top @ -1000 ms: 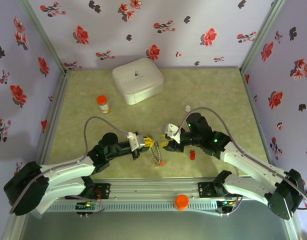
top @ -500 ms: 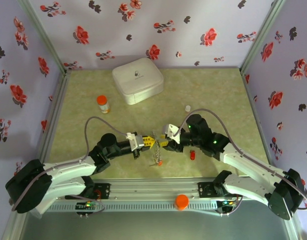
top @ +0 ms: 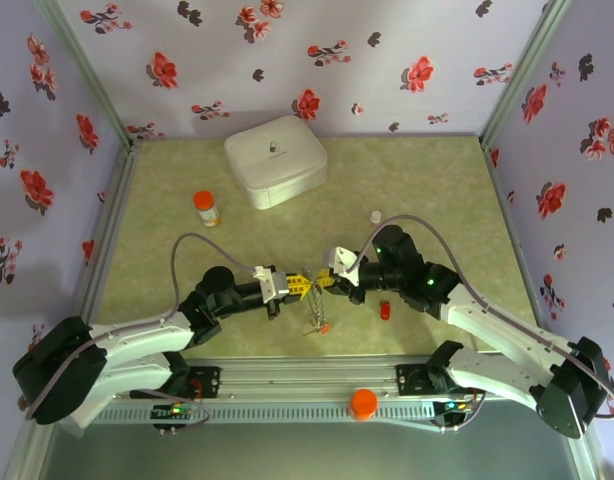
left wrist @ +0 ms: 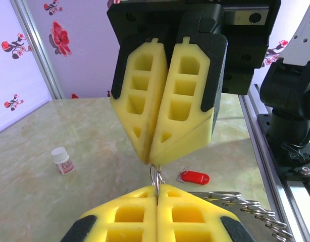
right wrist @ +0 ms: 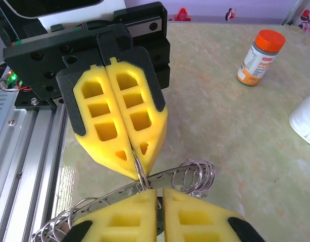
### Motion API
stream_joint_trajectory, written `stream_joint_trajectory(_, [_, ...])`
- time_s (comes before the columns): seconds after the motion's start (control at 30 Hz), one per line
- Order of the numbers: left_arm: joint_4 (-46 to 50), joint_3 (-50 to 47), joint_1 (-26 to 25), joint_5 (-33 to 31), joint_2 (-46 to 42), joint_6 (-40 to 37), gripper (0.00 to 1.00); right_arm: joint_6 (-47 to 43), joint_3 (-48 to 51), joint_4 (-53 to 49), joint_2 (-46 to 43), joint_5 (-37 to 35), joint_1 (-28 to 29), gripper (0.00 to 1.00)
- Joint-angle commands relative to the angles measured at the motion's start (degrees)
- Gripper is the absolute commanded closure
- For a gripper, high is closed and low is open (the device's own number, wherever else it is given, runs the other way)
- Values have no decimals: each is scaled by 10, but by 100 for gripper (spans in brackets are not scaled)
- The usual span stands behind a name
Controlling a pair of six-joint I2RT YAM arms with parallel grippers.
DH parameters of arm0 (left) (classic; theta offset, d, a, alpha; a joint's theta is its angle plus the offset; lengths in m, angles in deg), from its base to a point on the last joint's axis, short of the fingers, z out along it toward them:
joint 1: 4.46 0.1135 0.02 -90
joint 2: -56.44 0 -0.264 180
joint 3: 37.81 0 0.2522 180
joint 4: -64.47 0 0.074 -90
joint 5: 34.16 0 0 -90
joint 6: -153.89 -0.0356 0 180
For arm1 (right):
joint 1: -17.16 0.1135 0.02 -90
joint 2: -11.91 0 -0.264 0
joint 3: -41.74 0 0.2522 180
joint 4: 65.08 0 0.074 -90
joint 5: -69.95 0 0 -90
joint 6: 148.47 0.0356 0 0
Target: Put the keys on the keyring
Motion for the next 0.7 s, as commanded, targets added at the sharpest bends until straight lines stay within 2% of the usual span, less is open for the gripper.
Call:
stream_joint_trajectory(0.0, [-45, 6, 4, 10, -4, -8, 100, -8, -16, -22, 3, 3, 4, 76])
stream_joint_trajectory(0.07, [-45, 6, 3, 11, -4, -8, 100, -12, -18, -33, 3, 5, 4, 71])
stream_joint_trajectory(0.2, [-45, 6, 3, 12, -3, -8, 100, -18, -22, -43, 8, 3, 5, 72])
stream_joint_trajectory(0.33, [-45, 7, 3, 11, -6, -9, 100, -24, -29, -48, 14, 12, 8, 79])
stream_joint_trajectory(0.57, [-47, 6, 3, 12, -6, -8, 100, -29, -30, -45, 9, 0, 8, 100])
stream_joint_trajectory(0.67, [-52, 8, 3, 15, -6, -6, 100, -29, -32, -51, 12, -19, 8, 100])
